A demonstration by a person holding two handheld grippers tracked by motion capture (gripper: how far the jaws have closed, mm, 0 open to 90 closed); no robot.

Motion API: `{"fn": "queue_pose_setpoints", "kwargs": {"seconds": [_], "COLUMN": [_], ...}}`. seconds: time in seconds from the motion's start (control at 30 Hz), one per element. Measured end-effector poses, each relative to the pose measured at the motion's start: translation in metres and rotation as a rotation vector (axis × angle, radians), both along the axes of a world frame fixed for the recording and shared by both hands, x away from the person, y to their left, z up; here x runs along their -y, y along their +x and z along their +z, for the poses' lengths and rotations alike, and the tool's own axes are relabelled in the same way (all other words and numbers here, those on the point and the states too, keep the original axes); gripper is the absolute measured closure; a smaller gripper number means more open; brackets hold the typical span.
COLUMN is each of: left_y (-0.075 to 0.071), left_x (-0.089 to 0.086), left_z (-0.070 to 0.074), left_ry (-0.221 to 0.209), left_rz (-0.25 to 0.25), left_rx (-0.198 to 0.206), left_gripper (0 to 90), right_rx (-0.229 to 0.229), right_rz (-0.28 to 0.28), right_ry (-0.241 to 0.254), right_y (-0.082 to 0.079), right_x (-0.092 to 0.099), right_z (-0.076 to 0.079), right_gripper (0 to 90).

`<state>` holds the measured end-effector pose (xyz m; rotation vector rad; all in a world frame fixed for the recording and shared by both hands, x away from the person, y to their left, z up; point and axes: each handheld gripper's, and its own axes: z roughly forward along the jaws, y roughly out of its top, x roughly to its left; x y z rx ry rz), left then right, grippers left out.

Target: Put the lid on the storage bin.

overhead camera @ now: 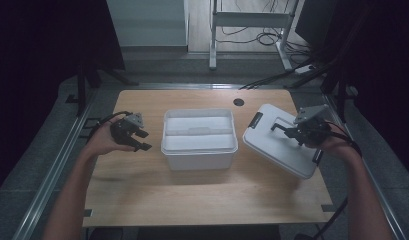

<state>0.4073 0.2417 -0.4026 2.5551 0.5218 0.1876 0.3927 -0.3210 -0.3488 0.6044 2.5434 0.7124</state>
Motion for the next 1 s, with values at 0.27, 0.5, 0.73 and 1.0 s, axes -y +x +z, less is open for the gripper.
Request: {"fn": "queue_pose_setpoints", "kwargs": {"seconds": [0.27, 0.5, 0.73, 1.0], "left_y": [0.000, 0.000, 0.000, -0.003], "left_x": [-0.002, -0.002, -0.005, -0.010], "left_z": [-0.003, -0.004, -0.005, -0.007], "left_ry": [0.002, 0.002, 0.004, -0.001], "left_rz": [-0.001, 0.003, 0.003, 0.012], "left_rx": [-0.002, -0.006, -0.011, -0.013], "left_gripper": [45.9, 45.9, 45.9, 46.0], "right_rx": [0.041, 0.062, 0.052, 0.055], "right_rz": [0.035, 0.068, 0.119, 0.174], "right_ry": [0.009, 0.010, 0.000, 0.008], "right_y": [-0.001, 0.001, 0.007, 0.015], "right_x": [-0.007, -0.019, -0.041, -0.069], "right_z": [0.025, 0.039, 0.047, 0.054], "right_gripper": [83.6, 83.5, 83.5, 83.5]}}
